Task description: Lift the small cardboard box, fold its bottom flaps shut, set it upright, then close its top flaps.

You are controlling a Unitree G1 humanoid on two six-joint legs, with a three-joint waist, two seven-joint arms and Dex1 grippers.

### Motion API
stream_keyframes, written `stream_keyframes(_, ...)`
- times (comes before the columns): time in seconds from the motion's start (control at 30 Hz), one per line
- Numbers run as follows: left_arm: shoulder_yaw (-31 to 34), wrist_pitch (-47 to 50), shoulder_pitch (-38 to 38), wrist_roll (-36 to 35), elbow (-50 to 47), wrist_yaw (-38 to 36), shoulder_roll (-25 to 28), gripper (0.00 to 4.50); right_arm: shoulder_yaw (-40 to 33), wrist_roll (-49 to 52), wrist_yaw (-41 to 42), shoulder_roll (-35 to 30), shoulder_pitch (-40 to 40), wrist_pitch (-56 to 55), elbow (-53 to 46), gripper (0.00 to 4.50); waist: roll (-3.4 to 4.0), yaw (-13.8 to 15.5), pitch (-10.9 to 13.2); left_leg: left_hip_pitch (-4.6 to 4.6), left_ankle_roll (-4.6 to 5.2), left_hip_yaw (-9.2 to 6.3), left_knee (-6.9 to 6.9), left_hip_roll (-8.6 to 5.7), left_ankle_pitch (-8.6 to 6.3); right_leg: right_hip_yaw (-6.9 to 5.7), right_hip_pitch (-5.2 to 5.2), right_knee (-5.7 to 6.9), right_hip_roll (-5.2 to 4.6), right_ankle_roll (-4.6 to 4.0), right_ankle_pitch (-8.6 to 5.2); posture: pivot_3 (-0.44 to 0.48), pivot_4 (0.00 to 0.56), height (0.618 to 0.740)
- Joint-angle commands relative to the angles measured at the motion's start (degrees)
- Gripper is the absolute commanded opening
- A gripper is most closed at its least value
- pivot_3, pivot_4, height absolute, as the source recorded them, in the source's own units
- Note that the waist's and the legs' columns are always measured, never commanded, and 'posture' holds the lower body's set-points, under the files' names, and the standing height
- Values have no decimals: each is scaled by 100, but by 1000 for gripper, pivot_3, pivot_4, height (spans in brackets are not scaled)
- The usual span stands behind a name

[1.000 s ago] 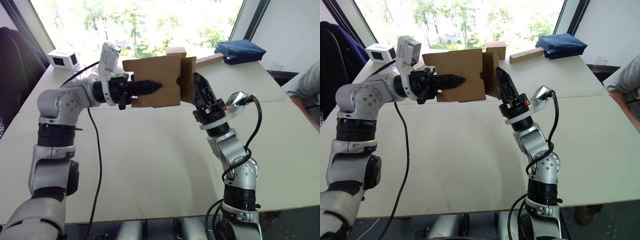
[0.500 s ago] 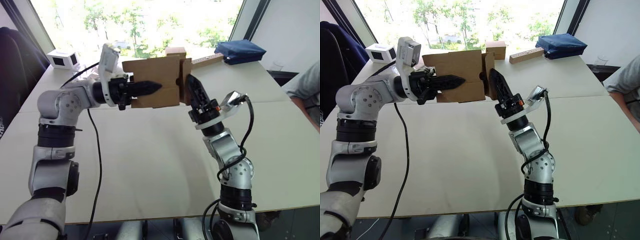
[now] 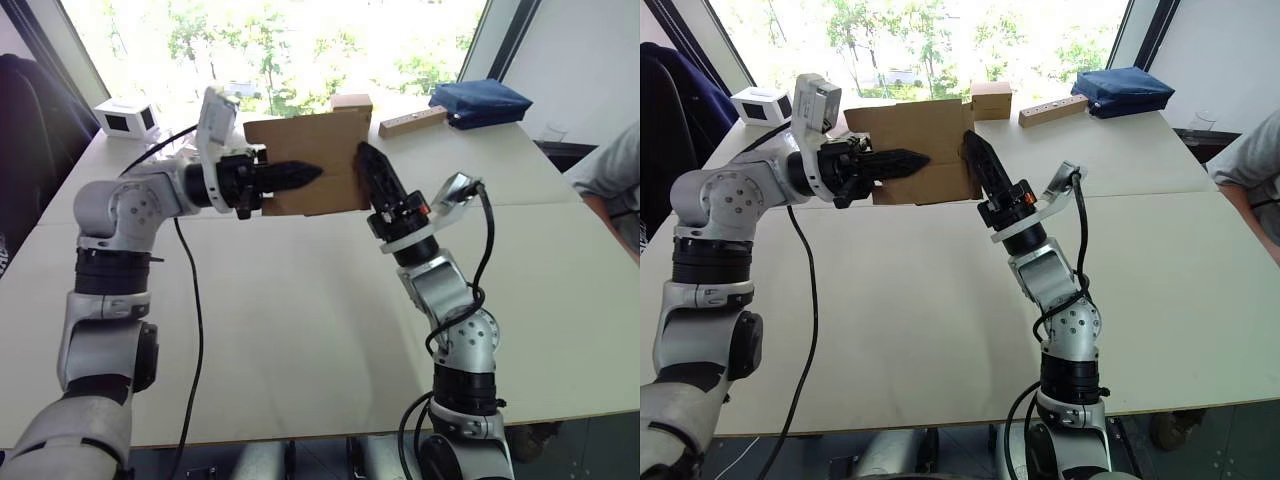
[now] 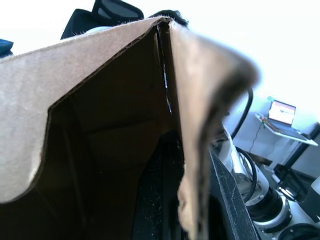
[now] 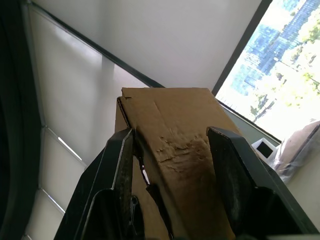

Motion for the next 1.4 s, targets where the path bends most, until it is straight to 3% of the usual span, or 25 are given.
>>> stream_keyframes(0.03, 143, -96, -28, -110, -130, 57, -112, 0, 195, 14, -2, 180, -48, -32, -323, 2351, 0, 1, 0, 0, 0, 0, 0, 0, 0, 0, 0, 0, 0, 0, 0, 0, 150, 740)
stream_keyframes(0.3, 238, -140, -68, -71, -35, 197, -296, 0, 416, 64, -52, 482, 23, -7, -425, 2351, 0, -4, 0, 0, -1, 0, -1, 0, 1, 0, -1, 1, 0, 0, 0, 0, 150, 740)
stream_keyframes(0.5, 301, -90, -84, -103, -53, 198, -300, 0, 279, 63, -43, 309, 37, -9, -416, 2351, 0, -4, 0, 0, -2, 0, -1, 0, 1, 0, -1, 1, 0, 0, 0, 0, 150, 740)
stream_keyframes(0.7, 367, -27, -76, -149, -32, 97, -190, 0, -80, 382, -28, 150, 94, -78, -380, 157, 0, -3, 0, 0, -2, 0, -1, 0, 1, 0, -1, 1, 0, 0, 0, 0, 150, 740)
stream_keyframes(0.73, 357, -34, -65, -138, -22, 79, -181, 0, -109, 445, -15, 154, 104, -78, -362, 66, 0, -3, 0, 0, -2, 0, -1, 0, 1, 0, -1, 1, 0, 0, 0, 0, 150, 740)
stream_keyframes(1.07, 359, 51, 0, -198, -111, 17, -94, 0, -261, 775, -147, -56, 225, -16, -459, 66, 0, -4, 0, 0, -1, 0, -1, 0, 0, 0, -2, 1, 0, 0, 0, 0, 150, 740)
stream_keyframes(1.4, 167, 65, 96, -188, -182, -218, 108, 0, -231, 731, -9, -1196, 287, 511, -796, 66, 0, 2, 0, 0, 12, 0, -1, 0, -7, 0, -1, 0, -1, 0, 0, 0, 150, 740)
